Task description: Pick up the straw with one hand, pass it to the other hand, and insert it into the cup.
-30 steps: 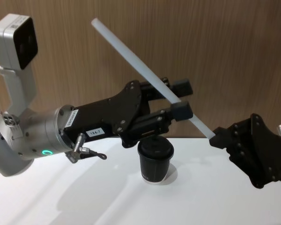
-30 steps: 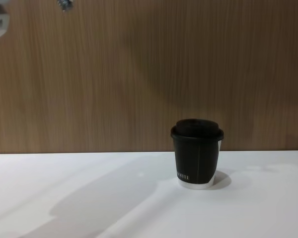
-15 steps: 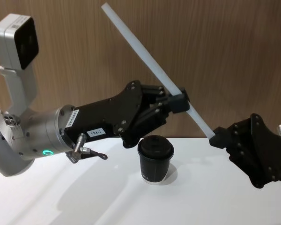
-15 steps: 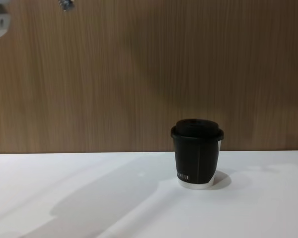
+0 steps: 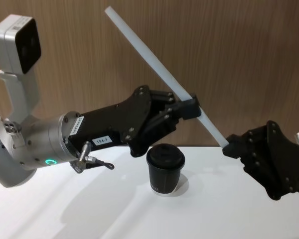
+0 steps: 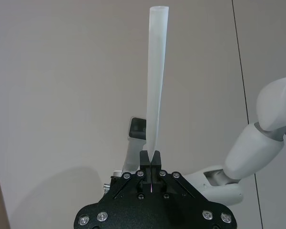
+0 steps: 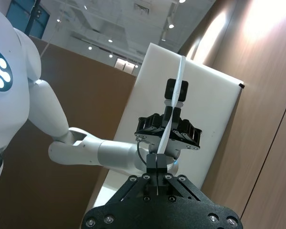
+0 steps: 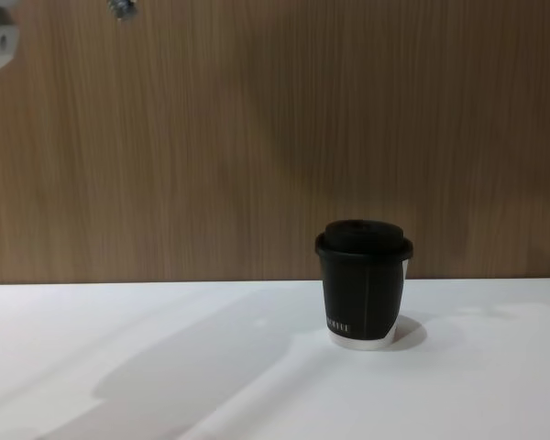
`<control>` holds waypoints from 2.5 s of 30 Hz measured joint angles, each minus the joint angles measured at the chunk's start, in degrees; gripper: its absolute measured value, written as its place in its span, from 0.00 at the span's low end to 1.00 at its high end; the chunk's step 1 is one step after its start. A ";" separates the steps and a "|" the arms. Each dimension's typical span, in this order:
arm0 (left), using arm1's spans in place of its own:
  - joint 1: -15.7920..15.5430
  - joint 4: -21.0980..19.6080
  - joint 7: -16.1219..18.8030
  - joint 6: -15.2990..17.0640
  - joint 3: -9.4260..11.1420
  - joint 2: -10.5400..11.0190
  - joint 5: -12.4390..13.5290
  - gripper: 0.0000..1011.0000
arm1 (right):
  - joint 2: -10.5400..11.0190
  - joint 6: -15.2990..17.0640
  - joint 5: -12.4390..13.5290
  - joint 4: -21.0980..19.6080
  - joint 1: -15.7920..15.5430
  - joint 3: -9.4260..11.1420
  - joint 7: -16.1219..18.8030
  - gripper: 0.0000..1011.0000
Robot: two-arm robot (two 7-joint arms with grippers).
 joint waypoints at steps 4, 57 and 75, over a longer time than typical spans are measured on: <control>0.00 0.00 0.00 -0.01 -0.01 0.00 -0.02 0.01 | 0.00 0.00 0.00 0.00 0.00 0.00 0.01 0.10; 7.10 -8.23 25.74 -3.59 -2.55 8.10 15.48 0.01 | 0.00 0.00 0.00 0.00 0.00 0.00 0.00 0.99; 10.99 -10.78 40.29 -1.01 -3.84 9.96 25.38 0.01 | 0.00 0.00 0.00 0.00 0.00 0.00 0.00 0.99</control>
